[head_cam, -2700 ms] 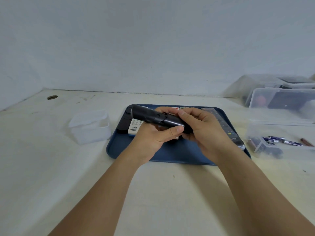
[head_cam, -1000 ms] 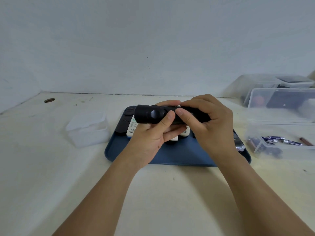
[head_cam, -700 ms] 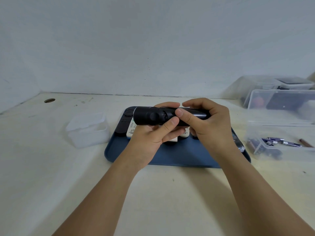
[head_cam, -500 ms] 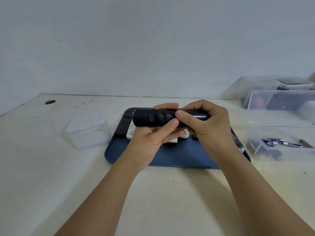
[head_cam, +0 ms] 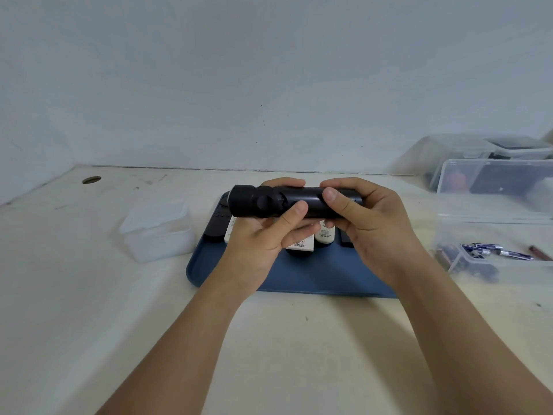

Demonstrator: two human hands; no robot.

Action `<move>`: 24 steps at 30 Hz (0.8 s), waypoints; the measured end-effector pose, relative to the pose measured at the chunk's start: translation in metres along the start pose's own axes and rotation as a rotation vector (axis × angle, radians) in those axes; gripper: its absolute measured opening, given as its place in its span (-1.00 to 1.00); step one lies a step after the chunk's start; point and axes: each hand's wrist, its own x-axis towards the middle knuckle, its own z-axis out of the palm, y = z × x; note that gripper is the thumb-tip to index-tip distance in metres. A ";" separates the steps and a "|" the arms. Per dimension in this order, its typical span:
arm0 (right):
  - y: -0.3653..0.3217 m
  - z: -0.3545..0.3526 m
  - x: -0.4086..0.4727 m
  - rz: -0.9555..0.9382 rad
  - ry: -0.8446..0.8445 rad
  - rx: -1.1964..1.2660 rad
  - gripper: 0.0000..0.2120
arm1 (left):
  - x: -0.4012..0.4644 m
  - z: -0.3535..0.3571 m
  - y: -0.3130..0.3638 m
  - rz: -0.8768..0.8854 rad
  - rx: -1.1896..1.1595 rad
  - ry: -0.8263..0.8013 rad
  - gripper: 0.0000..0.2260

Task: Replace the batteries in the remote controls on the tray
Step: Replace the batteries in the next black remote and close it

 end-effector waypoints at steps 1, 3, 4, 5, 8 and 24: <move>0.000 0.000 0.000 0.008 -0.001 0.018 -0.75 | 0.000 0.000 0.001 0.008 0.013 0.006 -0.77; 0.001 -0.001 0.000 0.022 0.000 0.038 -0.76 | 0.001 0.003 0.000 0.034 0.054 0.038 -0.78; 0.003 0.000 0.001 0.024 0.009 0.037 -0.75 | 0.001 0.005 -0.001 0.054 0.084 0.059 -0.78; 0.005 0.002 0.001 0.023 0.023 0.031 -0.76 | 0.001 0.006 -0.002 0.081 0.125 0.079 -0.78; 0.016 0.009 0.002 0.001 0.062 -0.038 -0.77 | 0.000 0.008 -0.007 0.191 0.263 0.103 -0.77; 0.030 0.011 0.003 0.063 0.112 -0.143 -0.75 | -0.002 0.010 -0.008 0.076 0.187 0.101 -0.82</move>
